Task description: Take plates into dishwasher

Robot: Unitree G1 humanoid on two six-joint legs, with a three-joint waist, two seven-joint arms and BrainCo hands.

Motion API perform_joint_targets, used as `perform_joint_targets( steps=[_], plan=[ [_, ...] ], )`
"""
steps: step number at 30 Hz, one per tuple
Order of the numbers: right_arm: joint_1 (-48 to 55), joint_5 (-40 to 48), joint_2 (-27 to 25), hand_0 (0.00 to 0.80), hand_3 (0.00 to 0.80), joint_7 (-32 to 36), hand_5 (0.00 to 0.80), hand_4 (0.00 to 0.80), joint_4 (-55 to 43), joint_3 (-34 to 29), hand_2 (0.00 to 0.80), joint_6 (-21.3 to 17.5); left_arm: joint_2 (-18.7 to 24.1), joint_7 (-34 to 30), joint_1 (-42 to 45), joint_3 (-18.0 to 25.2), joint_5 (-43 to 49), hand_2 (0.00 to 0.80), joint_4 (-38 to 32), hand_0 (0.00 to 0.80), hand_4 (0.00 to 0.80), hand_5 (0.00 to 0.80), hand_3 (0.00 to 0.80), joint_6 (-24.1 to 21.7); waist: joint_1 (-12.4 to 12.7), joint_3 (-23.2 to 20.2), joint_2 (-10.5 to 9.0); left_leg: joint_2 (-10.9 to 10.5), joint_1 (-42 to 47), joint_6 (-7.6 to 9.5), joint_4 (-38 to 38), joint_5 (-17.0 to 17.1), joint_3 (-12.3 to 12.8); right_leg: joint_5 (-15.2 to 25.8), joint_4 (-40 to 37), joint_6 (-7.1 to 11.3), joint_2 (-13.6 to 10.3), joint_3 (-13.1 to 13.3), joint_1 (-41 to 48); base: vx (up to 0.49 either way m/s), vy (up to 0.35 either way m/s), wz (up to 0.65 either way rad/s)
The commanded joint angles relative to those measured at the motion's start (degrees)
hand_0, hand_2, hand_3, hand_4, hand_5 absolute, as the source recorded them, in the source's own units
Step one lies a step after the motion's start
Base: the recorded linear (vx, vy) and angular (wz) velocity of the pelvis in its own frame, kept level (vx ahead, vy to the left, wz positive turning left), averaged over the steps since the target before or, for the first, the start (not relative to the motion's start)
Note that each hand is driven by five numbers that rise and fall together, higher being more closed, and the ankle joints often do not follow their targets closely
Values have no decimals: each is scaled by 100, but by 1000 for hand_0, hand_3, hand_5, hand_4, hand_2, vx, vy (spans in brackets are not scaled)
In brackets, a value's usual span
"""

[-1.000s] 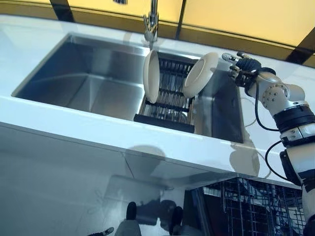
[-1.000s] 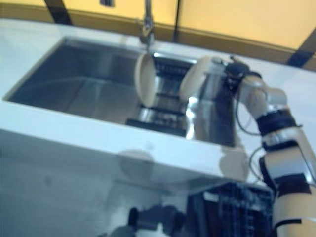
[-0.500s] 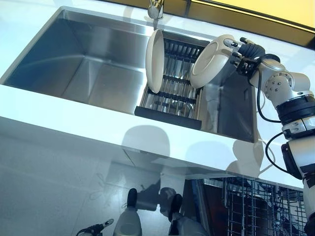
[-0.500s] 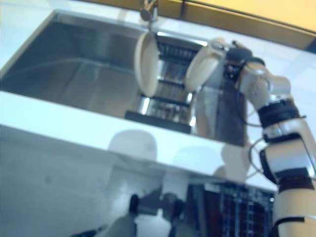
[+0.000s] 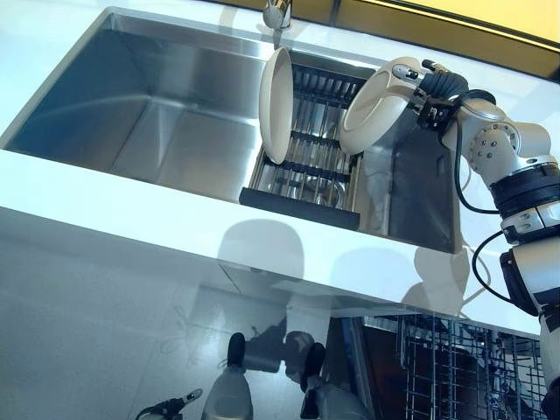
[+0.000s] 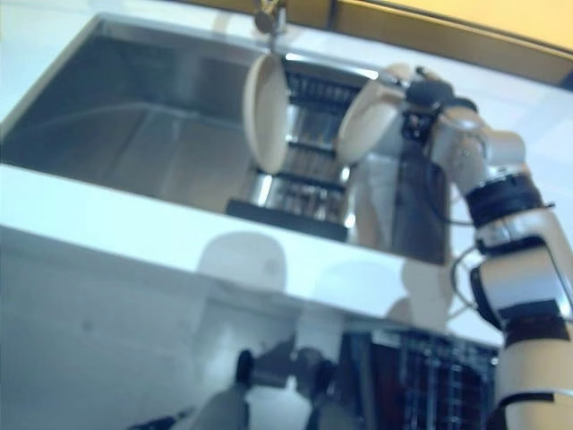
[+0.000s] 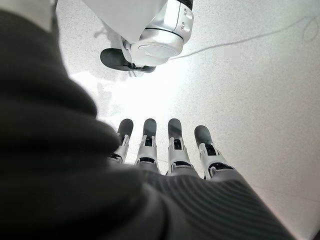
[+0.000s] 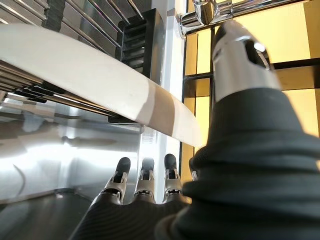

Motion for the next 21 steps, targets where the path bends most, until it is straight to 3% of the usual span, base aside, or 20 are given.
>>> perform_joint_targets(
  steps=[1,21],
  plan=[
    [-764,-53,18,0,0,39,0,0,219,243,0,-174,85,49,-76,-358,-201,0,131,0,0,0,0,-51,76,-33,-140,-122,-177,17,-39,-36,-160,101,-8,483,-400,5,58,0,0,0],
    [-741,-89,166,0,0,104,0,0,357,288,0,-36,37,20,-57,-404,-357,0,66,0,0,0,0,-82,129,46,-89,-166,-194,29,-39,-24,-200,108,-8,481,-441,-40,52,0,2,0]
  ],
)
